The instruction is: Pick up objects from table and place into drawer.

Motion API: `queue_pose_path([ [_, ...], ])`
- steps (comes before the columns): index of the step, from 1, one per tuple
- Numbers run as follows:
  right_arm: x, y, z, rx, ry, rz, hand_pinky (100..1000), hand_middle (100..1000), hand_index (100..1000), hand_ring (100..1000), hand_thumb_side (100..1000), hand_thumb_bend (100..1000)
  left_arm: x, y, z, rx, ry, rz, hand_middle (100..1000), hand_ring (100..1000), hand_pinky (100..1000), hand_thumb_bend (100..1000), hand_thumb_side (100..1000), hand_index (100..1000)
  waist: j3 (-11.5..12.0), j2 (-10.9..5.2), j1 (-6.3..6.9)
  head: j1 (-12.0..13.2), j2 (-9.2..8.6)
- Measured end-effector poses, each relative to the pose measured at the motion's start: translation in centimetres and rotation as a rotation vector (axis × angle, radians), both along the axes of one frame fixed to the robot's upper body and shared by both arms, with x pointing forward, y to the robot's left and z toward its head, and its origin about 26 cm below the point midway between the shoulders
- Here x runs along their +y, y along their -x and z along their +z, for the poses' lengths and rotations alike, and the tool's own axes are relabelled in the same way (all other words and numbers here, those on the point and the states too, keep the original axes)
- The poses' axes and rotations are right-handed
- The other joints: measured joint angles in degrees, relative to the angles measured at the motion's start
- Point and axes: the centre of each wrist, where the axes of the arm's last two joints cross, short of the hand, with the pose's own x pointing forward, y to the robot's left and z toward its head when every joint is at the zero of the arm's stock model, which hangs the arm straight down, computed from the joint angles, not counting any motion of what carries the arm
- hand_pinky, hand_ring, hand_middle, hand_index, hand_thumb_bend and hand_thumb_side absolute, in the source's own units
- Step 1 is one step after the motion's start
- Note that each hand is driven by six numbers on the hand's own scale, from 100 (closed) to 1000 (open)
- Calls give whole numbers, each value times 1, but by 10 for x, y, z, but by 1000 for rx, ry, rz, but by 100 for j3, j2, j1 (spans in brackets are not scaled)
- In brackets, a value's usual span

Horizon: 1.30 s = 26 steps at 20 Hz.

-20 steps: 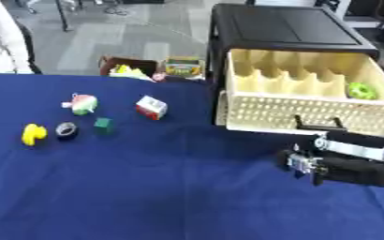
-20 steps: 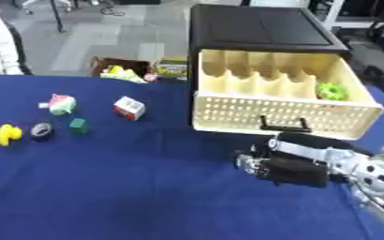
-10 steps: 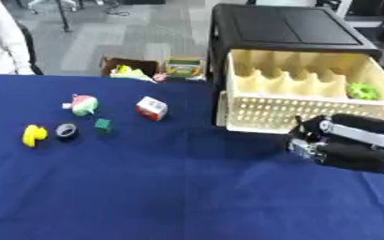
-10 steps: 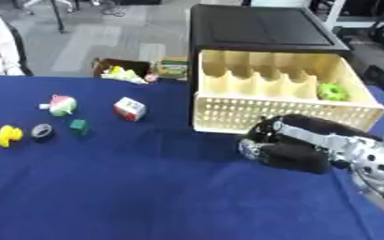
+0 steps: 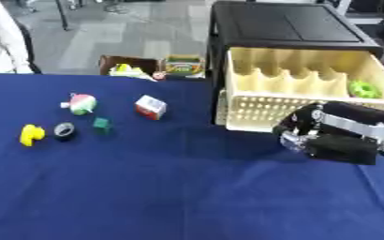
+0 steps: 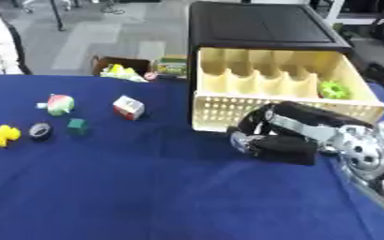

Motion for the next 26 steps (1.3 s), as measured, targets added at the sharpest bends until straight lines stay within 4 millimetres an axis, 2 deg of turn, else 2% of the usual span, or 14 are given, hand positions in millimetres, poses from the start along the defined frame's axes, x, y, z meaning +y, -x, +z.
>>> queue_pose_path([
  [6, 2, -17, 2, -27, 9, -48, 591, 754, 824, 753, 1000, 100, 0, 0, -1, 2, 7, 1, 563, 539, 419, 100, 779, 762, 57, 2, -2, -67, -46],
  [16, 2, -45, 8, -88, 36, -152, 628, 763, 829, 768, 1000, 100, 1, 0, -4, 8, 18, 6, 562, 527, 420, 100, 784, 762, 61, 2, -6, -132, -96],
  [26, 12, -58, 20, -160, 43, -191, 639, 762, 827, 769, 1000, 102, 1, 0, -5, 10, 26, 8, 561, 525, 421, 100, 786, 762, 91, 44, 12, -199, -150],
])
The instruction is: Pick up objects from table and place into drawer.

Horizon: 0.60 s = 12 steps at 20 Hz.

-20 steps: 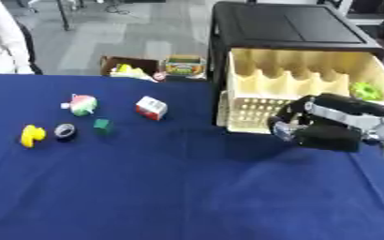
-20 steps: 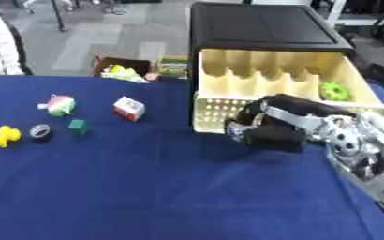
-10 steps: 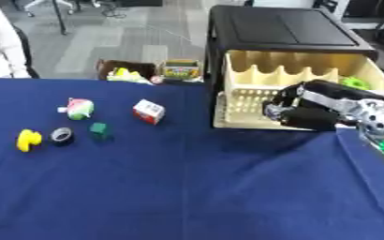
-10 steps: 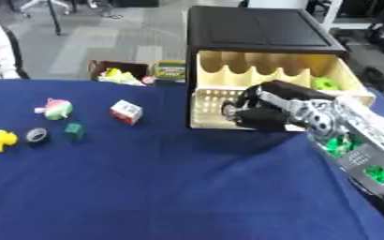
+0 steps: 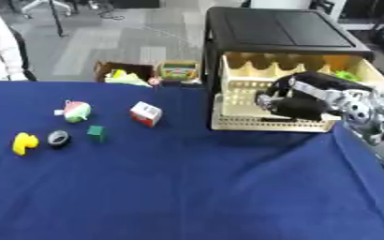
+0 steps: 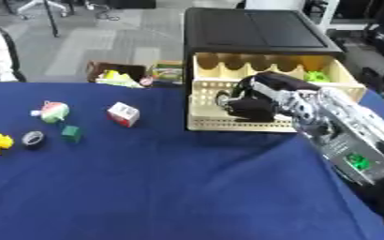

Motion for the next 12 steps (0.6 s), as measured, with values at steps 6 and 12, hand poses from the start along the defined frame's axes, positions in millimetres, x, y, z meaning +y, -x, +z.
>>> queue_pose_path([
  [6, 12, -8, 13, -70, 10, -26, 645, 762, 827, 772, 1000, 118, 0, 0, -1, 2, 1, -1, 560, 524, 420, 100, 787, 762, 47, 34, 14, -6, -5],
  [12, 26, -21, 17, -98, 13, -56, 655, 767, 829, 778, 1000, 120, -1, 0, -2, 5, 6, -6, 560, 523, 421, 100, 787, 762, 88, 47, 11, -26, -20],
])
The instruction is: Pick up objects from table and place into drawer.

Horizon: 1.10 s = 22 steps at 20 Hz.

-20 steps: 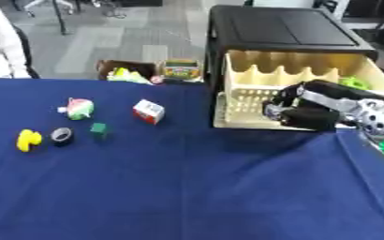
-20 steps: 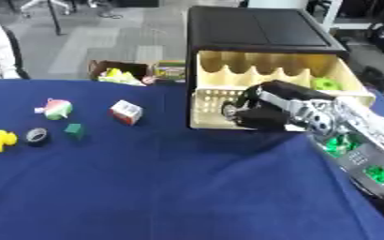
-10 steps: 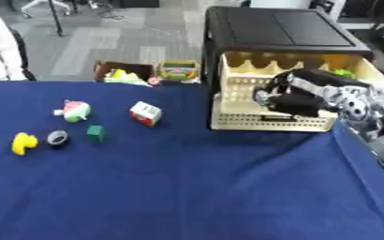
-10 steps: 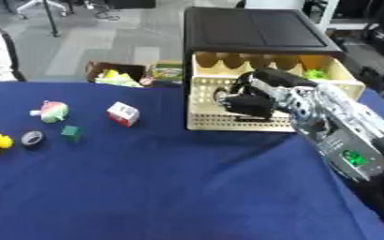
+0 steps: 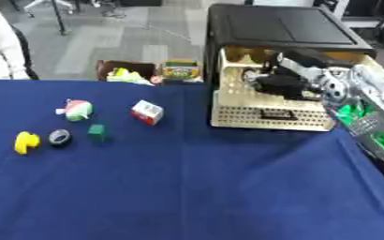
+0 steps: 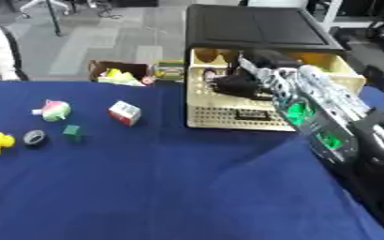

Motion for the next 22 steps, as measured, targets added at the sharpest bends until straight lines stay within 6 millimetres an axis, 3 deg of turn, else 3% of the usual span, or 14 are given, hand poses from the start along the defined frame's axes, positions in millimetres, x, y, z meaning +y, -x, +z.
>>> queue_pose_path([
  [10, 11, -12, -1, -13, -33, -43, 647, 756, 820, 773, 1000, 128, 0, 0, 0, 2, 1, -1, 559, 522, 420, 100, 786, 761, 32, -1, -24, -4, 0],
  [15, 11, 3, 5, -37, -43, 4, 638, 751, 818, 767, 1000, 126, 1, 0, 0, 2, 2, 2, 559, 522, 421, 100, 786, 761, 15, -30, -51, 0, 1],
  [22, -6, 23, 13, -73, -14, 33, 629, 745, 815, 761, 1000, 124, 2, 0, 0, 2, 4, 6, 560, 523, 423, 100, 786, 762, -36, -56, -71, -48, 2],
])
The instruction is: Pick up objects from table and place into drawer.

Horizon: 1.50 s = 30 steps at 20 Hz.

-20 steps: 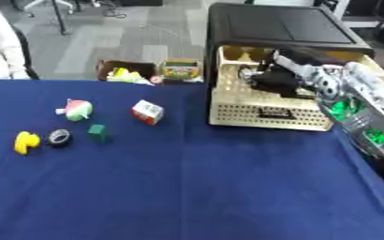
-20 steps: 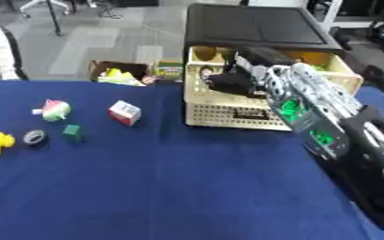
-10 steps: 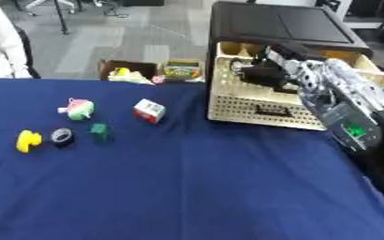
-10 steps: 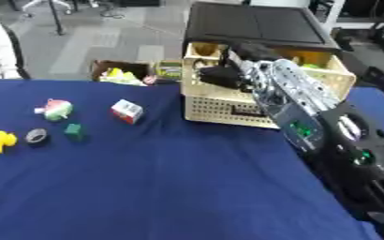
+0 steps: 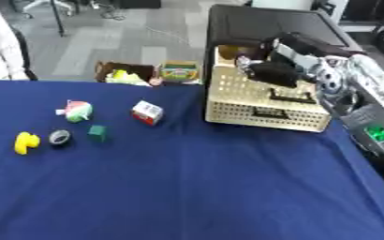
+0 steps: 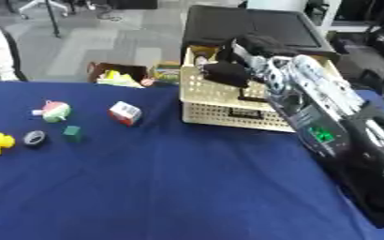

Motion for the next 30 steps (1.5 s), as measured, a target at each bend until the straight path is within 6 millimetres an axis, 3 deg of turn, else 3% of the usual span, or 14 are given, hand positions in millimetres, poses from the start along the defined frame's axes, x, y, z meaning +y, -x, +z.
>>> queue_pose_path([
  [13, -37, 28, 3, -17, 7, -12, 599, 710, 783, 730, 1000, 119, 1, 0, 0, -4, 5, 8, 559, 522, 423, 100, 787, 762, -51, -4, -18, -24, -1],
  [17, -44, 33, 0, -7, 13, -17, 537, 627, 698, 679, 1000, 100, 2, 0, 0, -4, 5, 9, 559, 521, 423, 100, 787, 762, -55, -4, -16, -24, -2],
  [19, -46, 33, -3, 2, 15, -22, 423, 554, 604, 602, 1000, 100, 2, 0, 0, -4, 5, 9, 559, 521, 422, 100, 788, 762, -52, -4, -12, -25, -5],
  [22, -47, 32, -7, 16, 22, -24, 330, 473, 519, 511, 1000, 100, 2, 0, 0, -3, 4, 9, 559, 520, 422, 100, 789, 761, -37, -3, 4, -30, -28],
  [30, -44, 29, -21, 85, 27, 0, 317, 471, 521, 501, 1000, 100, 2, 1, -1, 3, 1, 6, 559, 520, 422, 100, 792, 760, -24, 12, 12, -45, -32],
])
